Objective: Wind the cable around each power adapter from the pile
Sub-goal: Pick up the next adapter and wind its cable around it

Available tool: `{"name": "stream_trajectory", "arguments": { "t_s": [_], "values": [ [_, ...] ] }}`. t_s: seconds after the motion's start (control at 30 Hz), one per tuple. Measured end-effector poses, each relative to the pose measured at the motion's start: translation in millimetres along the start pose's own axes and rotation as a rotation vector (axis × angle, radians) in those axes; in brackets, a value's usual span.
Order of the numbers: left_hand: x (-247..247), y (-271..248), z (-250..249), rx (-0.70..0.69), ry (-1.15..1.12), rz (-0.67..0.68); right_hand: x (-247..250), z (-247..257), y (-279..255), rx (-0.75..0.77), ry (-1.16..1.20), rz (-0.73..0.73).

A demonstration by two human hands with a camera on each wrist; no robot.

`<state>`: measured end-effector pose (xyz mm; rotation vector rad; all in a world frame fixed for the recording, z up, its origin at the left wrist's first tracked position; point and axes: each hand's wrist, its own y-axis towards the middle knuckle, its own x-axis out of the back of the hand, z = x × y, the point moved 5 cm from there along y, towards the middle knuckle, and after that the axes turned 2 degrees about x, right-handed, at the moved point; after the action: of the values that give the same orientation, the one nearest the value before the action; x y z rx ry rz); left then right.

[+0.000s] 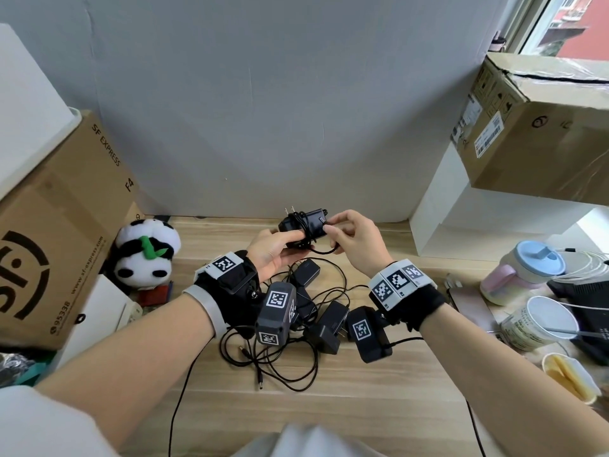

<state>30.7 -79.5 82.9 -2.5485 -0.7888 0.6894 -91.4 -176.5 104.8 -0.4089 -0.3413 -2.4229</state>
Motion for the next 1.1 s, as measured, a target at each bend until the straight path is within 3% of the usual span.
{"name": "stream_trajectory", "arguments": {
  "t_s": [0.1, 0.3, 0.6, 0.9, 1.1],
  "values": [
    [-1, -2, 0, 0.005, 0.027, 0.022, 6, 1, 2, 0.02, -0.057, -0.033],
    [-4, -6, 1, 0.026, 0.096, 0.053, 4, 9, 3, 0.094, -0.201, 0.066],
    [-6, -8, 1, 0.08, 0.179, 0.125, 6, 8, -1, 0.137, -0.188, -0.04],
    [-3, -11, 2, 0.123, 0.195, 0.16, 6, 12, -2, 0.241, -0.232, 0.033],
    [-9, -11, 2, 0.167, 0.261, 0.168, 2, 4, -10, 0.22, -0.256, -0.065]
  ]
}}
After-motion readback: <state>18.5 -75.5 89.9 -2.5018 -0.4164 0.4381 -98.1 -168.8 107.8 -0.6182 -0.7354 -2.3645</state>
